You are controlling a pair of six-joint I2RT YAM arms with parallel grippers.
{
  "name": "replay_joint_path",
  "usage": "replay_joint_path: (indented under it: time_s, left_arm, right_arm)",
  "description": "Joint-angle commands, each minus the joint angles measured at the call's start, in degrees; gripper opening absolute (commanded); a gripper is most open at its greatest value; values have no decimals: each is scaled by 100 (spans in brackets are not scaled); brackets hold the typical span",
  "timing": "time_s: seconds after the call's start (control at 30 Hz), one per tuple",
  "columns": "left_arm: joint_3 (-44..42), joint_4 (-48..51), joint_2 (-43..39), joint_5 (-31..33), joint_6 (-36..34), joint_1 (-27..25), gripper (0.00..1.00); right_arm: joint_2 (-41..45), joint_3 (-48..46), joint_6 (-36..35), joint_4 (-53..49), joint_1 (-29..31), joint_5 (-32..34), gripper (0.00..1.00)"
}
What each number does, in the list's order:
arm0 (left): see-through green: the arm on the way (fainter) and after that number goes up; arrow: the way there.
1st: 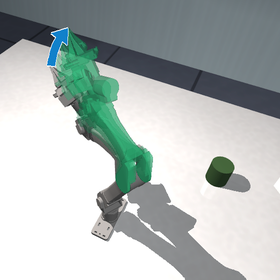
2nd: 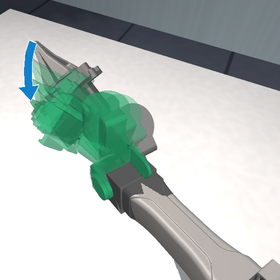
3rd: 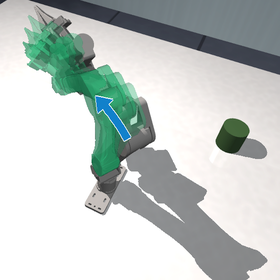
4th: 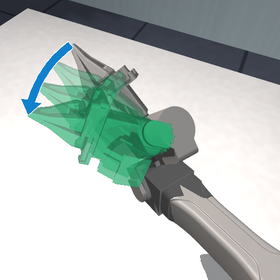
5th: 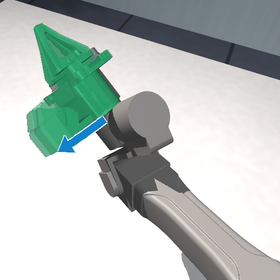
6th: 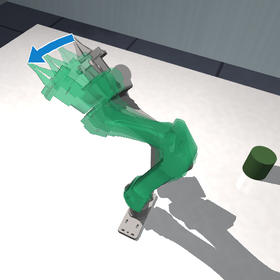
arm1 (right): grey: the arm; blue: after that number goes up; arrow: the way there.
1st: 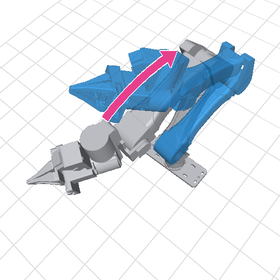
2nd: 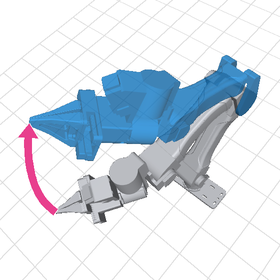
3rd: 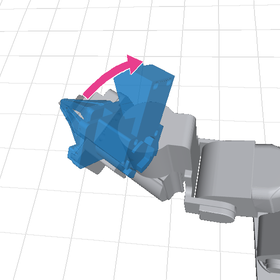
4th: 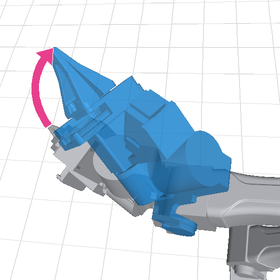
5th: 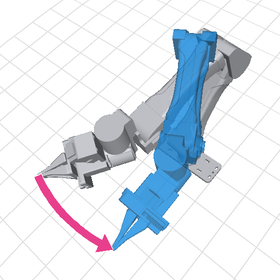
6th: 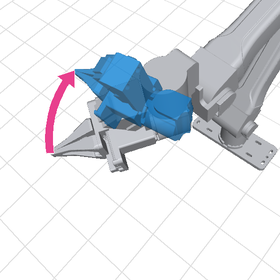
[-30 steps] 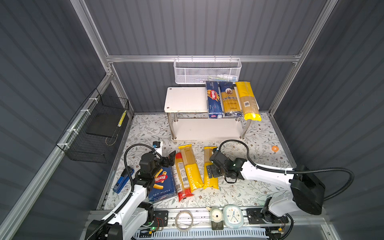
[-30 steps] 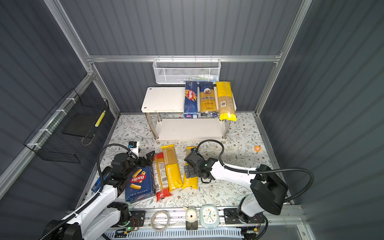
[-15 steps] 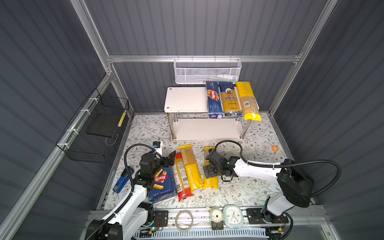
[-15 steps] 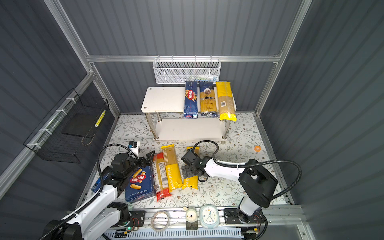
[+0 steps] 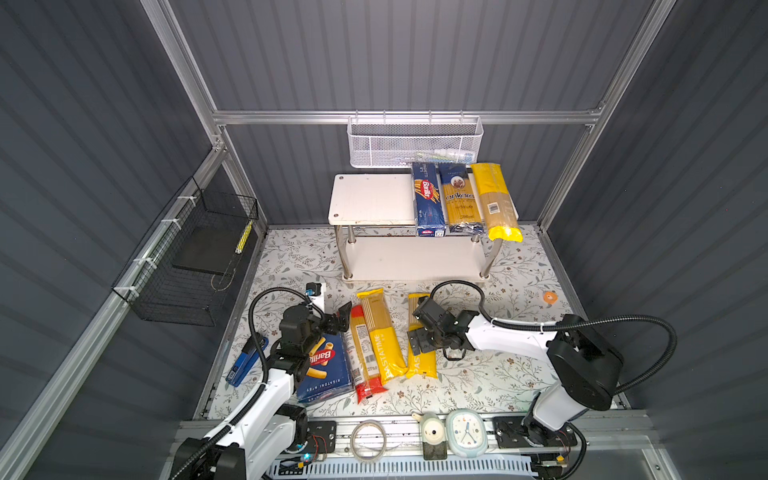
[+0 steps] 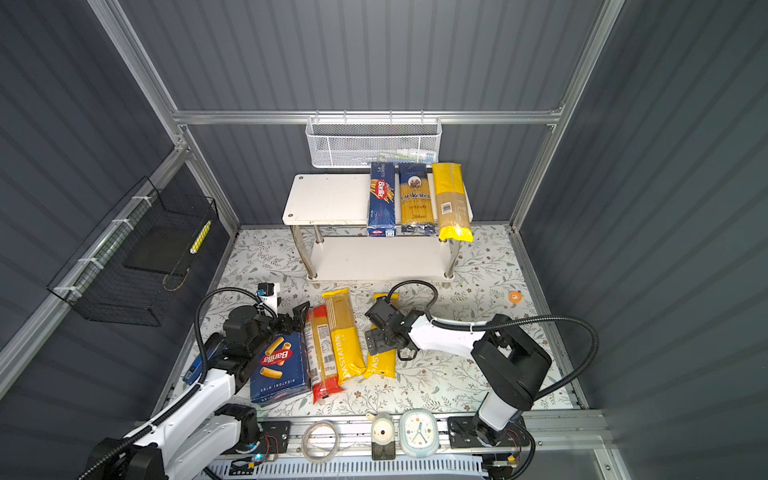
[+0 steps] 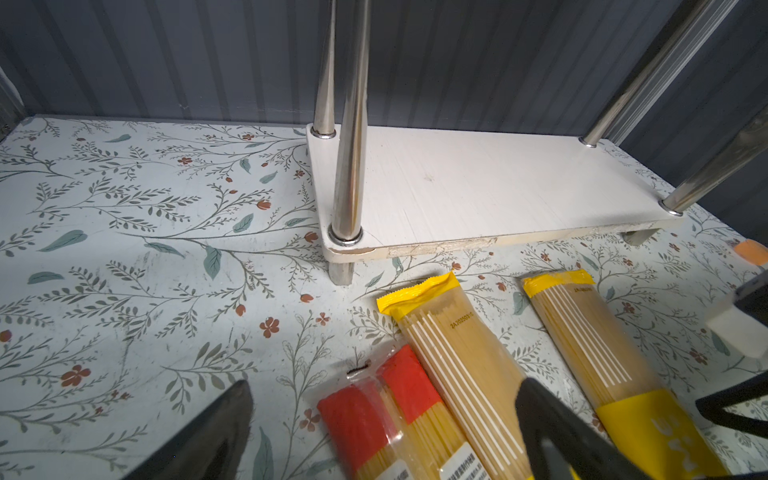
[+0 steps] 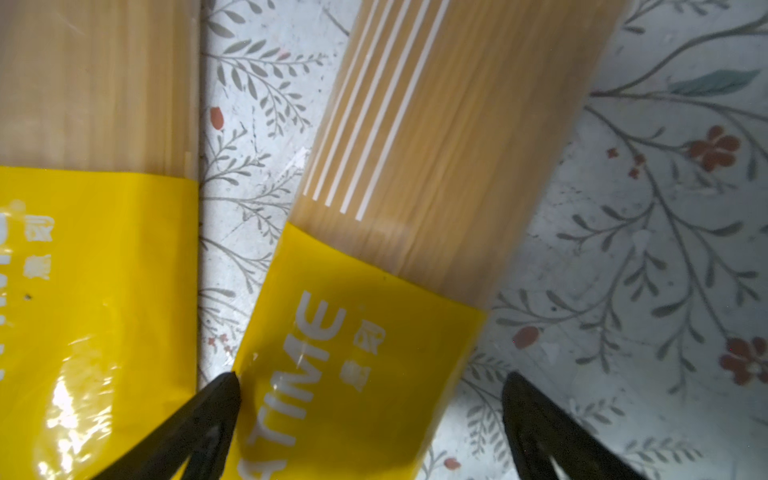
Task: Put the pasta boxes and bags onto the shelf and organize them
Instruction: 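Lower the right gripper over the nearer yellow Pastatime spaghetti bag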
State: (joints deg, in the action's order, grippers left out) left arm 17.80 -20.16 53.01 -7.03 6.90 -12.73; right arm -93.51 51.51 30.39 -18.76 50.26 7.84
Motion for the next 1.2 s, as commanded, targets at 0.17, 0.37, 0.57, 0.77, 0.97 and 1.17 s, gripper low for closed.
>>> replay_joint_path:
  time_s: [0.17, 0.37, 0.57, 0.77, 0.97, 1.17]
  left_arm:
    - [65, 65, 52, 45, 62, -29, 100]
    - [75, 65, 77, 27, 48, -36, 100]
    - [31, 44, 7, -21, 40, -30, 100]
    - [48, 50, 22, -22, 31, -33, 100]
    - [21, 49, -16, 11, 49, -28, 99]
    - [48, 64, 25, -9, 49, -35, 100]
  right_arm:
    - [51, -535, -69, 36, -253, -61, 99]
    - [678, -942, -73, -180, -357, 125, 99]
    - [1373, -1316, -303, -656, -686, 357, 99]
    - [2560, -1589, -679, -71, -702, -65, 99]
    - [2890, -1687, -993, 75, -702, -454, 99]
    - [2013, -1438, -1204, 128, -666, -619, 99]
